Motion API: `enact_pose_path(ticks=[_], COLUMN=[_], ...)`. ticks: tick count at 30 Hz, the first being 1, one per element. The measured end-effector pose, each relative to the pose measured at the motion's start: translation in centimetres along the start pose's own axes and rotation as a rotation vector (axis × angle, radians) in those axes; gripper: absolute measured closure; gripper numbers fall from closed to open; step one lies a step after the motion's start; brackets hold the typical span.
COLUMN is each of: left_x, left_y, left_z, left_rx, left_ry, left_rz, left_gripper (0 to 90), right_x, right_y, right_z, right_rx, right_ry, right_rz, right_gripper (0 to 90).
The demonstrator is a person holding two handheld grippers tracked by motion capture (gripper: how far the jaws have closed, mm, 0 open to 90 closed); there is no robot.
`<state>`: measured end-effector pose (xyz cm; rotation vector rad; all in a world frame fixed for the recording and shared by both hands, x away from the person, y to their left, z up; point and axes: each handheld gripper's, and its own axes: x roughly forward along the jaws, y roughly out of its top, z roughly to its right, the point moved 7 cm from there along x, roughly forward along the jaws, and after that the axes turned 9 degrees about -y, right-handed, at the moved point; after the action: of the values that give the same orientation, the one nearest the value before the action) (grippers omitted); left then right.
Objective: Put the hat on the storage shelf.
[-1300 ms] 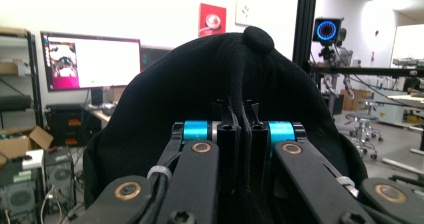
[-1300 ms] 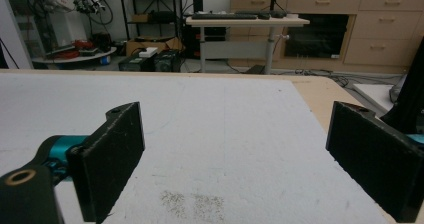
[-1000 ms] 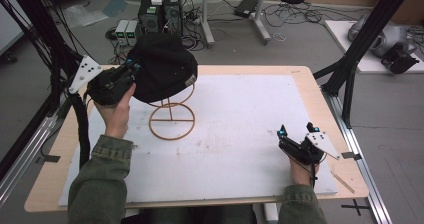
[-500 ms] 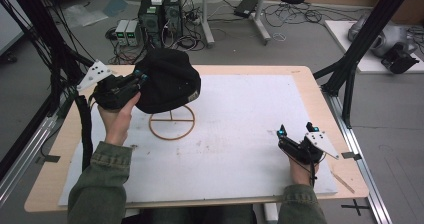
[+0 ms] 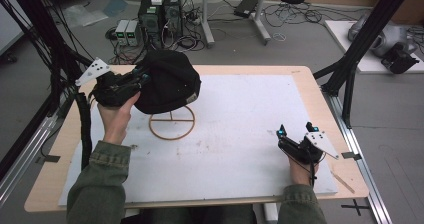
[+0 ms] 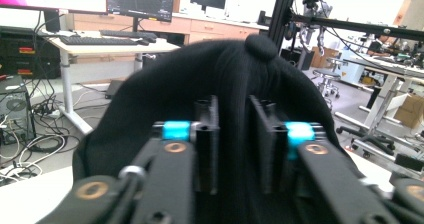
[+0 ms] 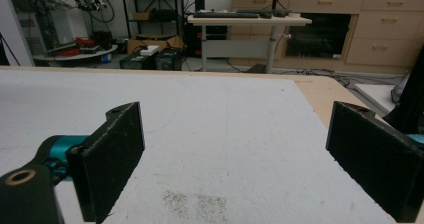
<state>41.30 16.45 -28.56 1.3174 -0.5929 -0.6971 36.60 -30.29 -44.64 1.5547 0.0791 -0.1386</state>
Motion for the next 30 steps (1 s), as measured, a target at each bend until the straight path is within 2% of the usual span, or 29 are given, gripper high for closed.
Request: enact_pose_path(ticks=[1,3,5,7,9,12,14,21,23,26,30], left_x=[0.0,-0.1,-0.1,-0.2,-0.3,-0.6,-0.8,-1.8,-2.3,-3.0,-4.2], left_y=[0.1,0.3,0.3,0.2,0.3,0.6,0.8,1.0,1.0,0.6,-0.2], left_z=[0.0,-0.1,-0.2,-0.4,-0.5,-0.4,-0.4,-0.4,-0.5,-0.9,-1.6], left_rx=[-0.002,-0.008,-0.018,-0.028,-0.01,0.023,0.045,0.06,0.074,0.073,0.089], left_ry=[-0.002,0.004,-0.001,0.013,0.047,0.075,0.093,0.113,0.138,0.163,0.216], left_rz=[0.012,0.028,0.027,0.017,0.017,0.034,0.043,0.069,0.082,0.093,0.091], left_gripper=[63.3,55.8,51.9,42.2,31.9,24.5,21.8,19.0,18.6,18.6,18.6], right_x=[0.0,0.0,0.0,0.0,0.0,0.0,0.0,-0.1,-0.1,-0.1,-0.1], right_y=[0.0,0.0,0.0,0.0,0.0,0.1,0.1,0.1,0.1,0.2,0.2], right_z=[0.0,0.0,0.1,0.1,0.1,0.1,0.1,0.2,0.1,0.1,0.2], right_rx=[-0.002,-0.001,-0.004,-0.006,-0.006,-0.003,-0.003,0.006,0.014,0.014,0.016], right_ry=[-0.001,-0.002,-0.002,-0.001,-0.003,-0.004,-0.007,-0.009,-0.009,-0.007,-0.011], right_rz=[0.001,0.002,0.004,0.005,0.005,0.004,0.008,0.007,0.007,0.008,0.009], right_gripper=[7.7,7.7,7.6,7.6,7.6,7.6,7.6,7.6,7.6,7.6,7.6])
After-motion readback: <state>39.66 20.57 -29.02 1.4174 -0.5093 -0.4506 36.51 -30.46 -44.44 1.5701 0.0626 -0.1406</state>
